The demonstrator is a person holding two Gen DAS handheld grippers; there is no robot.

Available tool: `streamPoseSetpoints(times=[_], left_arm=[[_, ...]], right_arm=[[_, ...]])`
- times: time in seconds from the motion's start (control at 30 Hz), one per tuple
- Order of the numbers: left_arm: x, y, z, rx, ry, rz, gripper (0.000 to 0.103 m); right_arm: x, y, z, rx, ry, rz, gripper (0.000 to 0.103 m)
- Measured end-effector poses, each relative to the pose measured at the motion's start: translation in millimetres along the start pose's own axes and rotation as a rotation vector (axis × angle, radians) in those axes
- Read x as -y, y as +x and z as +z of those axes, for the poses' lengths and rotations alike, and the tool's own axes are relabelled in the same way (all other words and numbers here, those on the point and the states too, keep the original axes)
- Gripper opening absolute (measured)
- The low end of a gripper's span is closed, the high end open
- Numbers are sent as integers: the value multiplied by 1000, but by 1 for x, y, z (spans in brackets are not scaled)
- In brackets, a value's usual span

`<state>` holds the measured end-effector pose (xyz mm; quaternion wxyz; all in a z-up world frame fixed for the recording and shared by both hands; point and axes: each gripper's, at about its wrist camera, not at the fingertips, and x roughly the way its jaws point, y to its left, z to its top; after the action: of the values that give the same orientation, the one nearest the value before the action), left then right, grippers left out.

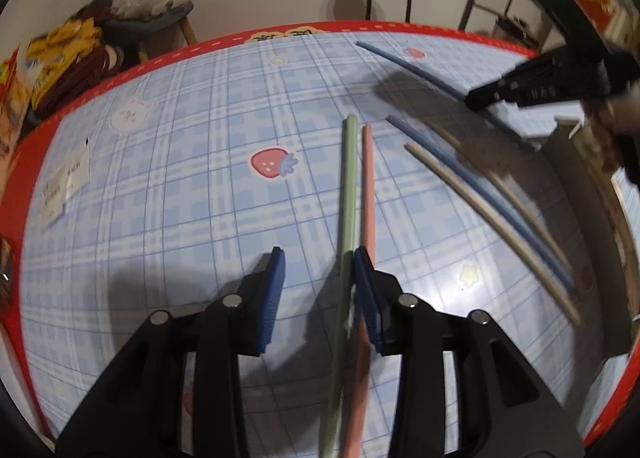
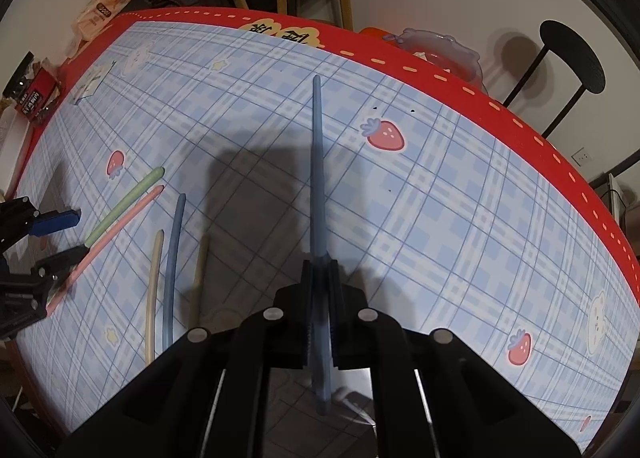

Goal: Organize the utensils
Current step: 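Lift the blue chopstick with the right tool while the left tool lifts the green chopstick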

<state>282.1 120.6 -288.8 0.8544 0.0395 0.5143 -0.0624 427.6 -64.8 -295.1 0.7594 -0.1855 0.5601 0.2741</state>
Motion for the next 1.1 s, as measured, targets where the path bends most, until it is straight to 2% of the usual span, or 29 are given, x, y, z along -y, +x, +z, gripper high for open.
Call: streamPoseSetpoints(times=[0.07,0.4,0.43,0.47,0.5,0.57,0.7,0.83,1.1], left_arm=[[4,0,-2,10,29,24,38],[3,4,5,-11,13,39,38],[2,4,7,-23,15,24,35],[0,4,8,-25,17,24,11],[-4,4,9,-35,1,19,10],[-18,2,8,-41,-92,-50,10],[-42,-9,-7,-35,-237,-109,10],[-55,-26,-23,-14,-354,-169,10],[-57,-67,-52,33,-516,-243,10]], right_arm=[[-2,0,1,-3,-10,-14,7],[-10,2,1,-7,31,-62,8],[-9,2,2,-9,44,-61,8],[-9,2,3,-12,63,-61,7],[-8,2,4,-13,81,-61,7],[-7,0,2,-4,131,-32,7],[-8,-12,-9,58,238,55,7],[-14,-25,-23,109,283,107,7],[-38,-59,-69,206,376,224,7]])
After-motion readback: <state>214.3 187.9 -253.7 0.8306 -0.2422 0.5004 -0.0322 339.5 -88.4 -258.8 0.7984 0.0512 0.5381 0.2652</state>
